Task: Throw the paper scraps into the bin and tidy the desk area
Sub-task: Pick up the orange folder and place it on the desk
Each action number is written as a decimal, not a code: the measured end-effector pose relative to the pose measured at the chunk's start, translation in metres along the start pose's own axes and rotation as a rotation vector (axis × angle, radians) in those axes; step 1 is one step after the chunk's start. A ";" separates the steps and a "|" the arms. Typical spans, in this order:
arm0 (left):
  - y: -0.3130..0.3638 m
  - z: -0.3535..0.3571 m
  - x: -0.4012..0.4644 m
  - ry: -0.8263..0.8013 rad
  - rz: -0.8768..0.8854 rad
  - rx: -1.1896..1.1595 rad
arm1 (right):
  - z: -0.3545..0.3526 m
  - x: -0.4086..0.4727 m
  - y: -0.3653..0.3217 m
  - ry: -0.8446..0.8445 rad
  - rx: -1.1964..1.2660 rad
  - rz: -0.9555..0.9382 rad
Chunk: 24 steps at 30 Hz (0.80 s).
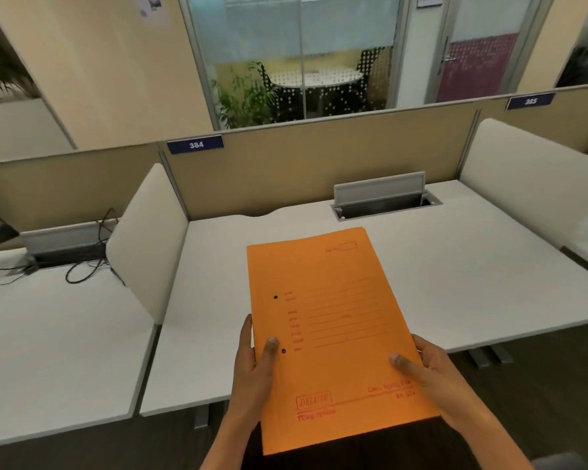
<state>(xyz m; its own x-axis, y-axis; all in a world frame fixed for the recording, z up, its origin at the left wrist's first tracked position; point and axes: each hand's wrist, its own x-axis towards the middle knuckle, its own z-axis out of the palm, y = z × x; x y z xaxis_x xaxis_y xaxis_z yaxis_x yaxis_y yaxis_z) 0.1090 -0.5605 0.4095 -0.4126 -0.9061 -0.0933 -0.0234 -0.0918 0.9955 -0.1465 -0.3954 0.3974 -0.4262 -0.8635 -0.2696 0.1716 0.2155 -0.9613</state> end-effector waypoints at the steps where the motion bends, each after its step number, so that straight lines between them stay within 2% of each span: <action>1: -0.001 0.002 0.008 0.005 -0.005 0.009 | -0.001 0.008 0.000 0.002 0.002 0.005; 12: -0.021 0.043 0.123 0.115 -0.069 0.089 | -0.033 0.142 -0.003 -0.005 -0.022 0.093; 19: -0.018 0.067 0.212 0.200 -0.128 0.127 | -0.057 0.235 -0.029 -0.069 -0.009 0.112; 24: -0.014 0.076 0.254 0.184 -0.225 0.107 | -0.064 0.293 -0.045 -0.065 -0.069 0.123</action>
<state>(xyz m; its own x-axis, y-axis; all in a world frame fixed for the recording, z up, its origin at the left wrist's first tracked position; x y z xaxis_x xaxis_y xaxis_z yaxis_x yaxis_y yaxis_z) -0.0642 -0.7576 0.3727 -0.2148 -0.9284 -0.3032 -0.1947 -0.2635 0.9448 -0.3359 -0.6292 0.3578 -0.3469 -0.8558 -0.3838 0.1562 0.3508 -0.9233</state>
